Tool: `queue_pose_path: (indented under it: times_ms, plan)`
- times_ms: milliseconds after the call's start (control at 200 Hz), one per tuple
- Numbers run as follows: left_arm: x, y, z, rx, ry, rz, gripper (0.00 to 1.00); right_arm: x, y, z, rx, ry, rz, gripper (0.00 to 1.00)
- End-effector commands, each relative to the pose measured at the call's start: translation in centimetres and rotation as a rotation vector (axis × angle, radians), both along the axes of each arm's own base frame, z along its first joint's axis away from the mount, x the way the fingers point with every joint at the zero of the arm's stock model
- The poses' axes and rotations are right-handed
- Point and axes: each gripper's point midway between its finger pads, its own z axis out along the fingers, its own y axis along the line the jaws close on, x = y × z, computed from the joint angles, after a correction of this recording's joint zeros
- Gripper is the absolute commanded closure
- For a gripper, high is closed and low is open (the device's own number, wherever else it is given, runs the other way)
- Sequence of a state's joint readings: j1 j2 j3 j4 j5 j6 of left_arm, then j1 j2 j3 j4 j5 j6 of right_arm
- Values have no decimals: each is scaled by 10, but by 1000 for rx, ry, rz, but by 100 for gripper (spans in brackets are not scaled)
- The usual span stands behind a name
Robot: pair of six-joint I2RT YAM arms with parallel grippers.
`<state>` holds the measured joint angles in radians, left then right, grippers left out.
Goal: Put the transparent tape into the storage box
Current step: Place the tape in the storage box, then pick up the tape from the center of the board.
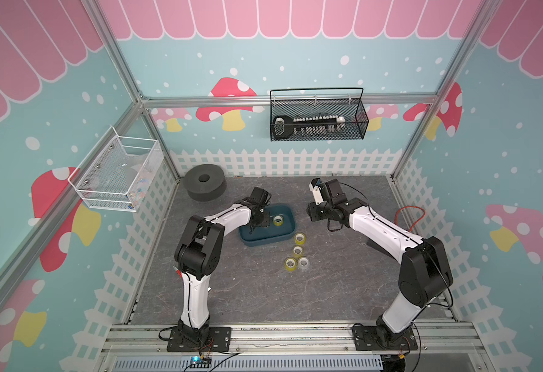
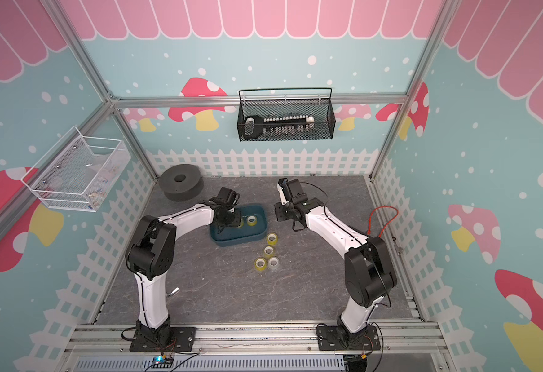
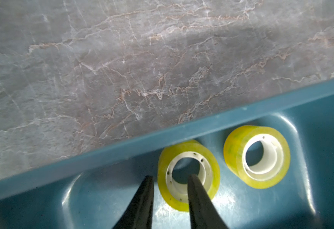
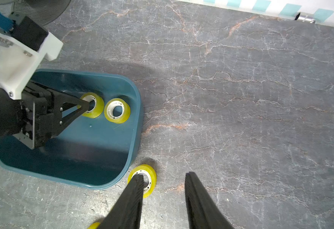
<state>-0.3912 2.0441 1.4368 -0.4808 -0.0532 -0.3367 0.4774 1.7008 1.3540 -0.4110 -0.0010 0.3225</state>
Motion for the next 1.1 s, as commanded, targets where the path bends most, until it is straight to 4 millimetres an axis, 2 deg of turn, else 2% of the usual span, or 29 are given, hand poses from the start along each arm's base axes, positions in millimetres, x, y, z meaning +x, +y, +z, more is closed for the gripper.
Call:
queue_pose_path:
  times_ms: [0,70,175,260,350,495,665,771,906,1026,1041,1096]
  plan:
    - [7,2,6,8,-26,13,65,-2,-1,-7,3,15,-3,59]
    - [8,0,13,-1,-43,11,64,-2,-1,-5,8,12,-2,59]
    - [9,-2,34,-26,-95,15,61,-3,0,-5,15,13,7,59]
    - [9,-4,59,-55,-153,21,56,-7,2,-8,23,27,22,59]
    - [6,-2,96,-98,-234,36,51,-16,6,-16,30,64,54,59]
    - [-8,4,152,-192,-366,63,43,-46,12,-42,40,165,121,59]
    - [-40,10,197,-311,-478,75,30,-92,11,-80,10,280,155,59]
    - [-58,13,210,-333,-515,72,19,-116,11,-94,10,323,166,59]
    - [-69,18,211,-330,-526,74,2,-139,13,-109,-10,363,181,59]
    - [-73,18,207,-336,-518,67,1,-151,14,-121,-22,382,184,59]
    - [-76,9,207,-342,-513,44,1,-152,15,-122,-23,387,183,59]
    - [-78,6,205,-345,-507,33,1,-154,14,-127,-33,390,180,59]
